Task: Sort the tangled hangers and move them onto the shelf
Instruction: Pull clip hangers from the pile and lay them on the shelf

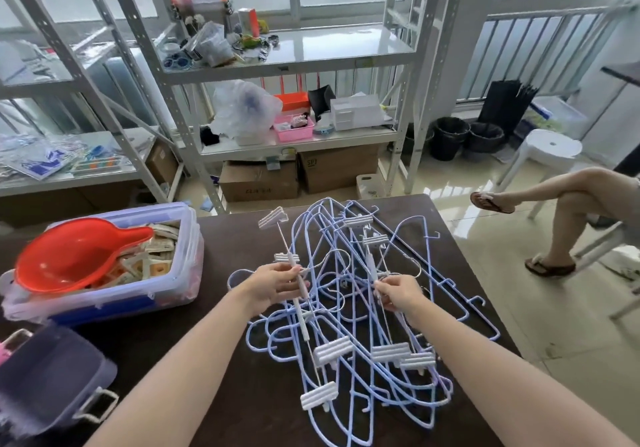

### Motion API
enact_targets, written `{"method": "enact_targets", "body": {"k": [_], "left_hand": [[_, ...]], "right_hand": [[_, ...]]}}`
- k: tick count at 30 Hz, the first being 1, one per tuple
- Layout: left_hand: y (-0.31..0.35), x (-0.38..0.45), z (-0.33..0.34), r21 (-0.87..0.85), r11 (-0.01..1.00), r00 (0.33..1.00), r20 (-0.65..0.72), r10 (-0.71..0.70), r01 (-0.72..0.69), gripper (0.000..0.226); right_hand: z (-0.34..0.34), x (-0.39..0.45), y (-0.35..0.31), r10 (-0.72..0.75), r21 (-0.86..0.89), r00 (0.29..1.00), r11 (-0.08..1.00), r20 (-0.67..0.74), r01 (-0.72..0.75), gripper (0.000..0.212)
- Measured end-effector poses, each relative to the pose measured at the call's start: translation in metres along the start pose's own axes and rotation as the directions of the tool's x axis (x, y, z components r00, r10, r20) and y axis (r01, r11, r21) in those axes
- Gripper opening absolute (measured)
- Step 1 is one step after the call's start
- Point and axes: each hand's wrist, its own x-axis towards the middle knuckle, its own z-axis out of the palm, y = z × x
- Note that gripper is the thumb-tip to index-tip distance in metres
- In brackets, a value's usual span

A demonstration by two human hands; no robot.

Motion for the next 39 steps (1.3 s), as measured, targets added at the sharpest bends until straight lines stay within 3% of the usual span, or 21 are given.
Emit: {"method": "enact_targets", "body": {"k": [8,12,18,24,32,39], "left_hand": [[0.012,-0.024,0.111,0.085,0.996,0.996,0.09,0.025,-0.033,0.012],[0.003,-0.034,0.199,0.126,0.99,0.989,0.138,0.051,-0.069,0.013],[-0.036,-0.039,0.351,0.03,0.994,0.975,0.2,0.099,-0.108,0.02],[-0.054,-0.021,0.479,0.031,0.996,0.958,0.28,0.068,-0.08,0.018],[-0.001,0.059,0.567,0.102,0.99,0.941,0.331,0.063,-0.102,0.017],[0.068,0.178,0.592,0.11,0.988,0.946,0.316,0.069,-0.109,0.014]], "right_hand": [[-0.1,-0.034,0.022,-0.087,-0.06,0.996,0.995,-0.03,0.085,0.03],[-0.185,-0.052,0.054,-0.118,-0.063,0.988,0.992,-0.095,0.113,0.029],[-0.334,-0.088,0.109,-0.094,0.006,0.985,0.995,-0.142,0.096,0.029],[-0.457,-0.089,0.15,-0.056,0.044,0.98,0.997,-0.189,0.065,0.038],[-0.545,-0.009,0.117,-0.068,0.038,0.985,0.996,-0.161,0.075,0.037],[-0.585,0.106,0.046,-0.089,-0.005,0.992,0.996,-0.085,0.089,0.034]]}}
